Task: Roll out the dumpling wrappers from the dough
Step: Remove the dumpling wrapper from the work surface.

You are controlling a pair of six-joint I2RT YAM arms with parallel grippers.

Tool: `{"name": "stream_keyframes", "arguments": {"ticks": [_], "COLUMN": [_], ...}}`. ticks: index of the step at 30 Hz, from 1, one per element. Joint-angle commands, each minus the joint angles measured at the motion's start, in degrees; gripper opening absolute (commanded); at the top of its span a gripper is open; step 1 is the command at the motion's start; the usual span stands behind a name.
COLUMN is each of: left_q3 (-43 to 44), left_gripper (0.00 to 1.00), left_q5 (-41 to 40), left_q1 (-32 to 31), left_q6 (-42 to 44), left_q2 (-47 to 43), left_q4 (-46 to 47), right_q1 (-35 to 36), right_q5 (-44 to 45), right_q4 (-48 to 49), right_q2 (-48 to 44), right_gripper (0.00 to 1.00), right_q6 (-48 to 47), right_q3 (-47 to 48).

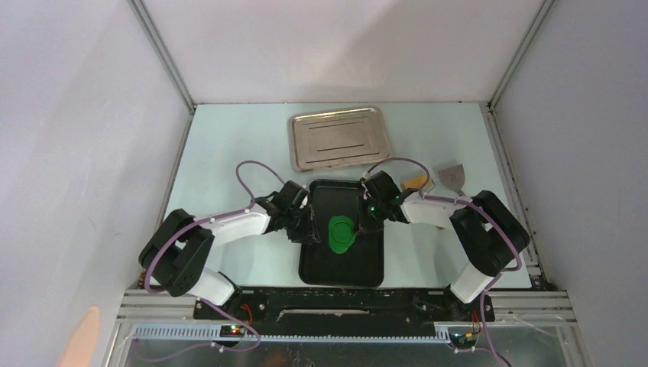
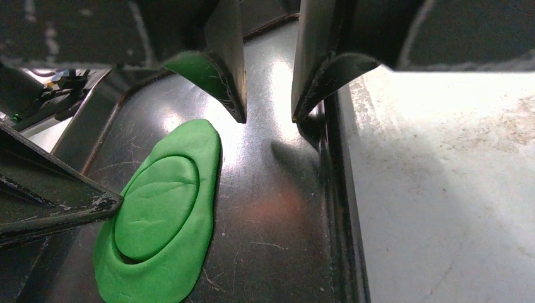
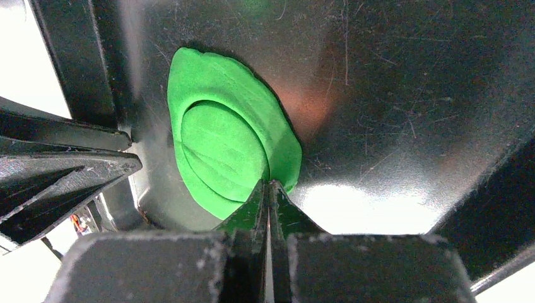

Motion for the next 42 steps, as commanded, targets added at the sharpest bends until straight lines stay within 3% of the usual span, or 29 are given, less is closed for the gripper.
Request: {"name": "stream_keyframes", "arguments": {"ticks": [1, 7, 23, 38, 42], "left_q3": [0.2, 0.2, -0.4, -0.2, 0.0], "left_gripper": [0.35, 0.35, 0.34, 0.34, 0.34], "left_q5": [-0.4, -0.6, -1.0, -1.0, -0.9], "left_q1": [-0.4, -0.4, -0.4, -0.4, -0.4], "left_q6": [-0.5, -0.4, 0.3, 0.7, 0.9], "left_q2": [0.2, 0.2, 0.0, -0.2, -0.4], "left_q4": [0.6, 0.5, 0.0, -0.1, -0.4], "right_q1": [-0.2, -0.9, -3.4, -5.3, -6.8], "right_q5": [3.9, 9.2, 11.3, 3.0, -1.2], "right_q4": [-0.8, -3.6, -2.1, 1.2, 6.0], "right_q2": [1.0, 0.3, 0.0, -3.4, -4.5], "right_gripper": [0.0, 0.0, 0.0, 0.0, 0.12], "right_q6": [-0.6, -0.8, 0.1, 4.4, 8.8], "right_q3": [-0.1, -0.2, -0.2, -2.1, -4.6]}}
